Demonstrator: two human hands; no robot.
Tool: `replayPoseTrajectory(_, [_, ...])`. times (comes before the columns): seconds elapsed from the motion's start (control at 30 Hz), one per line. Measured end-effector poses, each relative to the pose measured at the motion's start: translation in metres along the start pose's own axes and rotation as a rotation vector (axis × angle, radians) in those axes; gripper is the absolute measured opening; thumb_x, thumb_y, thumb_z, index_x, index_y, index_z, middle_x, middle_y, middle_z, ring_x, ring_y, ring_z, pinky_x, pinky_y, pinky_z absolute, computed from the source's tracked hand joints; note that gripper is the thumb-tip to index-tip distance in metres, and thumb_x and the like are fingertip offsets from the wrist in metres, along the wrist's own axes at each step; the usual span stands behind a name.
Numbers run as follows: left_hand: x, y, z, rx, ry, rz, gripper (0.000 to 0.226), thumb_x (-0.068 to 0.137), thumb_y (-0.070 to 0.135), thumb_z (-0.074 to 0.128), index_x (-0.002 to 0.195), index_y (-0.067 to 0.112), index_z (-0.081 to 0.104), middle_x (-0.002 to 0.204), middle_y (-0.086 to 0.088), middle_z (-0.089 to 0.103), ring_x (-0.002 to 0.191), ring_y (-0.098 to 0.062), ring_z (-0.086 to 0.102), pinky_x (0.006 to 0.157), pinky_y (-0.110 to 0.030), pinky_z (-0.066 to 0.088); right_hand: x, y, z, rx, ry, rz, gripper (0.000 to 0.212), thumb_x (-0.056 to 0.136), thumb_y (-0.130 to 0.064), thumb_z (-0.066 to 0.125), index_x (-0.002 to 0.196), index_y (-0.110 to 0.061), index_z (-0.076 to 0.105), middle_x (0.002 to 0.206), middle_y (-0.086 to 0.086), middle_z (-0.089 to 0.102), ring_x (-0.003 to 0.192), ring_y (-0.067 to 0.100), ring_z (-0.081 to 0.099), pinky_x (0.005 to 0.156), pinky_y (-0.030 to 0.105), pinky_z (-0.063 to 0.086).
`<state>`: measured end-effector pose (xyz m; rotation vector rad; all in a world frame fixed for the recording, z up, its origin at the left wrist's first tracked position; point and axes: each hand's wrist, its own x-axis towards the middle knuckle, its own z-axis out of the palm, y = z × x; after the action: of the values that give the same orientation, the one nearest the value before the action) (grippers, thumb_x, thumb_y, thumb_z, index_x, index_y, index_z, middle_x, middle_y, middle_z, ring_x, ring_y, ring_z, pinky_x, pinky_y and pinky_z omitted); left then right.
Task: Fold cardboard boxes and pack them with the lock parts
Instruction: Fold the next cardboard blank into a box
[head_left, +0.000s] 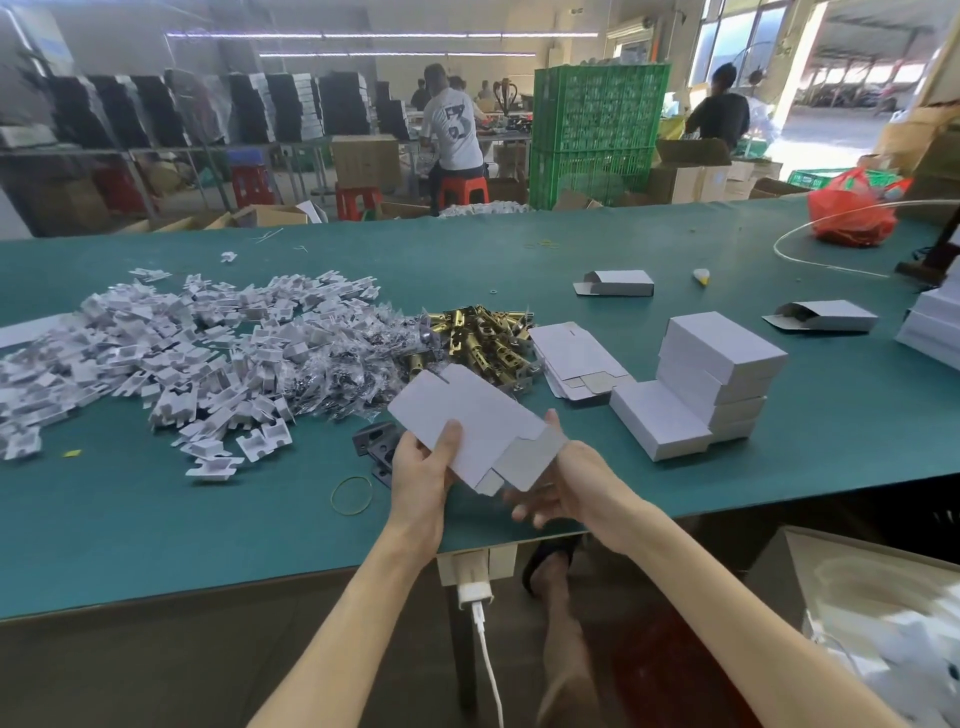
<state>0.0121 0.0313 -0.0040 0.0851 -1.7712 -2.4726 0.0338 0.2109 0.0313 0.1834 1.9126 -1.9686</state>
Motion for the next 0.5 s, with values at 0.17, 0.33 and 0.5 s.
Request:
replayPoseTrajectory(0.17, [0.0023,-0.0032,0.0008,0.069,0.054,-0.025,0.029,0.1,0.024,0.067,0.125,0.012,0.058,0.122,-0.008,0.072,0.116,-0.029,0.068,0.105,-0.057,0.053,0.0059,0.0009,-0.0066,0.19,0.173,-0.114,0.06,0.1,-0.063,0.038,0.103,-0.016,0.076,0.096,0.001,0.079,0.086,0.016,0.076,0.063,0.024,0.058])
replayPoseTrajectory(0.33, [-0.0015,-0.0011,0.0026,0.139,0.041,-0.01,0.03,0.102,0.028,0.065,0.127,0.014,0.059,0.122,-0.007,0.072,0.116,-0.028,0.068,0.104,-0.058,0.052,0.0039,0.009,-0.0055,0.187,-0.033,-0.242,0.031,0.092,-0.007,0.069,0.123,-0.012,0.066,0.106,0.001,0.076,0.096,0.019,0.074,0.073,0.028,0.059])
replayPoseTrajectory(0.5, [-0.005,0.004,0.0041,0.043,0.035,-0.061,0.041,0.108,0.045,0.046,0.121,0.013,0.069,0.119,-0.006,0.076,0.114,-0.026,0.071,0.104,-0.053,0.052,0.0025,0.0088,-0.0028,0.238,-0.089,-0.231,0.039,0.088,0.003,0.068,0.122,-0.015,0.067,0.108,0.001,0.076,0.092,0.019,0.074,0.073,0.029,0.061])
